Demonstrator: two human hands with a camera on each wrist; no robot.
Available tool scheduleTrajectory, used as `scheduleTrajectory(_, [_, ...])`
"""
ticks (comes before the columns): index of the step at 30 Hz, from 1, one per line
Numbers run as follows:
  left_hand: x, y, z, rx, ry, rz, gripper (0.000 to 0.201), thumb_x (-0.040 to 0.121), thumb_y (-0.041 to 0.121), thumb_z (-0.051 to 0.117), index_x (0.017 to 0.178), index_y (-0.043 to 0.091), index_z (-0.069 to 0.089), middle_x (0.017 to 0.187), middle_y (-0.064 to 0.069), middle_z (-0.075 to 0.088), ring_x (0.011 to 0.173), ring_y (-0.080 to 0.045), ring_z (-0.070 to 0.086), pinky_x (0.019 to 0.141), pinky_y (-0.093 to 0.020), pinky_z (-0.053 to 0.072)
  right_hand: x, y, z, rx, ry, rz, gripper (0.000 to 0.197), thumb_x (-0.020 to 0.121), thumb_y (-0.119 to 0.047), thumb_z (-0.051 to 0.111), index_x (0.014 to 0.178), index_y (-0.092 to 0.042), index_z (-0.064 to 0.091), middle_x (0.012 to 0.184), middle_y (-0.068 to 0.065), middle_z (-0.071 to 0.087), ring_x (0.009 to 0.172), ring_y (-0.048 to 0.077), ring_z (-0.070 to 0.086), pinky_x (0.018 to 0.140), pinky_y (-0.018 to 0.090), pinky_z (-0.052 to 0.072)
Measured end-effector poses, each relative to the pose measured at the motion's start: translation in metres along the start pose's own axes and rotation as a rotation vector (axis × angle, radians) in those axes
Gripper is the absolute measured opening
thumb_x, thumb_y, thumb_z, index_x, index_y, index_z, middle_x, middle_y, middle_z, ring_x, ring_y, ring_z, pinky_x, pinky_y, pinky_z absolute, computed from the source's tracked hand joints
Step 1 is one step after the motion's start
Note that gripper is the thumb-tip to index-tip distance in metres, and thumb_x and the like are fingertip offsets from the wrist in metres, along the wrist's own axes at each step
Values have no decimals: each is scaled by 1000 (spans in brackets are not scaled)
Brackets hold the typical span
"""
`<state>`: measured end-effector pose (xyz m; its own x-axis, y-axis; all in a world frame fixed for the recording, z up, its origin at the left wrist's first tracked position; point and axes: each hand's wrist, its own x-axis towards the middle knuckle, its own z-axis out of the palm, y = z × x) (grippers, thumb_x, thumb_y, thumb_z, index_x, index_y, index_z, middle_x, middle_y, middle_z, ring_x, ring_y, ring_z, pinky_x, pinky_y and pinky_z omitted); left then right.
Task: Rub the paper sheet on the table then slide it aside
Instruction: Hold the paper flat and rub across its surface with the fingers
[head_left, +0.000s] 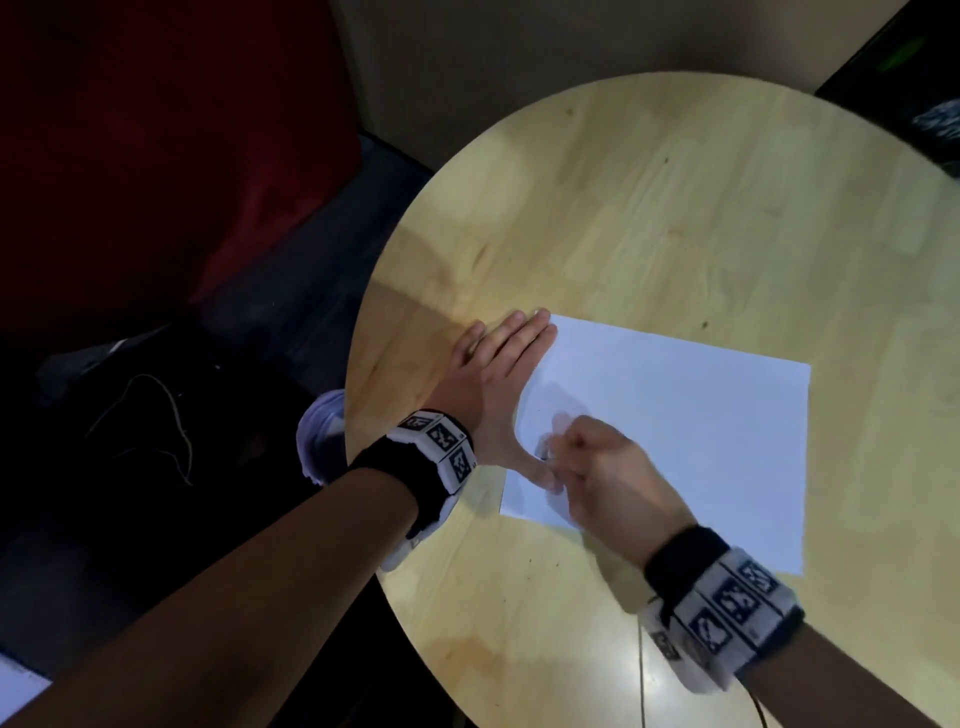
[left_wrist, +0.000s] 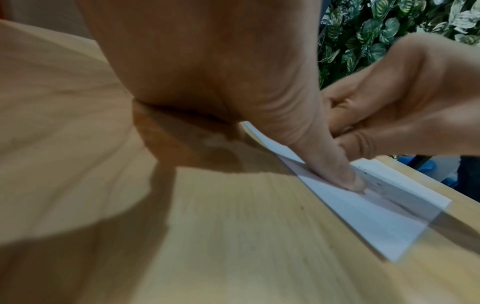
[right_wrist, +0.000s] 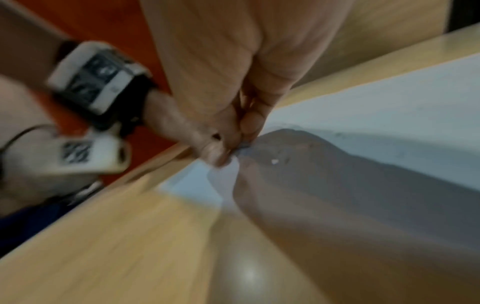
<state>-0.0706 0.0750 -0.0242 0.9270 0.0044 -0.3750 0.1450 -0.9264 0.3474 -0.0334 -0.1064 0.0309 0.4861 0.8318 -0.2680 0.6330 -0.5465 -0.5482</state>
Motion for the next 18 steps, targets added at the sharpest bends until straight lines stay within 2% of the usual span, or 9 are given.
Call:
scheduleTrajectory(1, [0, 0, -1, 2, -2, 1, 159, 45, 98, 64, 162, 20, -9, 169, 6, -18, 154, -13, -19, 123, -44, -14, 6, 4, -3, -1, -3, -25, 13, 80, -5, 55, 79, -8, 68, 82, 5, 58, 71, 24, 60, 65, 31, 48])
scheduleTrajectory(3, [1, 0, -1, -1, -11, 1, 160, 44, 99, 63, 162, 21, -10, 169, 6, -19, 154, -13, -19, 123, -43, -15, 40, 21, -10, -31, 82, 33, 8, 81, -1, 61, 79, -5, 67, 80, 10, 58, 69, 30, 59, 61, 31, 48])
scheduleTrajectory(5, [2, 0, 1, 3, -5, 0, 160, 42, 101, 61, 162, 21, -9, 169, 6, -17, 155, -13, -17, 123, -43, -14, 75, 35, -17, -51, 225, 125, 12, 89, -6, 57, 82, -2, 65, 82, 11, 54, 69, 29, 57, 61, 28, 44])
scheduleTrajectory(7, [1, -1, 1, 5, 5, 2, 160, 42, 101, 61, 163, 21, -7, 170, 6, -16, 155, -13, -16, 123, -42, -13, 81, 34, -13, -49, 276, 155, 11, 89, -5, 57, 80, -1, 63, 80, 12, 52, 66, 28, 54, 59, 27, 42])
scheduleTrajectory(9, [0, -1, 1, 2, 4, 10, 159, 43, 100, 62, 163, 20, -7, 170, 6, -16, 155, -13, -16, 123, -42, -13, 55, 21, -2, -16, 214, 105, 10, 83, 2, 60, 74, -2, 60, 75, 12, 54, 65, 29, 54, 58, 29, 42])
scheduleTrajectory(11, [-1, 0, 2, 1, 19, 11, 157, 45, 97, 65, 163, 19, -5, 170, 5, -14, 155, -14, -15, 124, -44, -10, 16, 4, 6, 25, 61, 35, 7, 78, 2, 65, 76, -4, 64, 76, 9, 56, 68, 24, 56, 59, 29, 45])
scheduleTrajectory(13, [-1, 0, 0, 0, 20, 8, 157, 45, 95, 67, 163, 19, -3, 171, 4, -12, 156, -14, -13, 124, -45, -9, 8, 4, 3, 3, 0, -45, 10, 71, 3, 67, 75, -6, 67, 74, 6, 56, 65, 21, 56, 57, 29, 48])
scheduleTrajectory(15, [0, 1, -2, 8, 1, -1, 159, 44, 97, 66, 163, 20, -6, 170, 5, -15, 155, -13, -15, 124, -43, -12, 38, 22, -6, -18, 78, 32, 8, 74, 3, 64, 78, -4, 66, 75, 9, 56, 64, 29, 57, 58, 29, 47])
scheduleTrajectory(18, [1, 3, -3, 23, -22, -9, 160, 43, 99, 64, 163, 21, -9, 169, 6, -17, 155, -13, -16, 124, -44, -12, 77, 41, -18, -73, 246, 136, 9, 82, 5, 59, 76, 0, 64, 76, 12, 52, 62, 30, 55, 56, 27, 42])
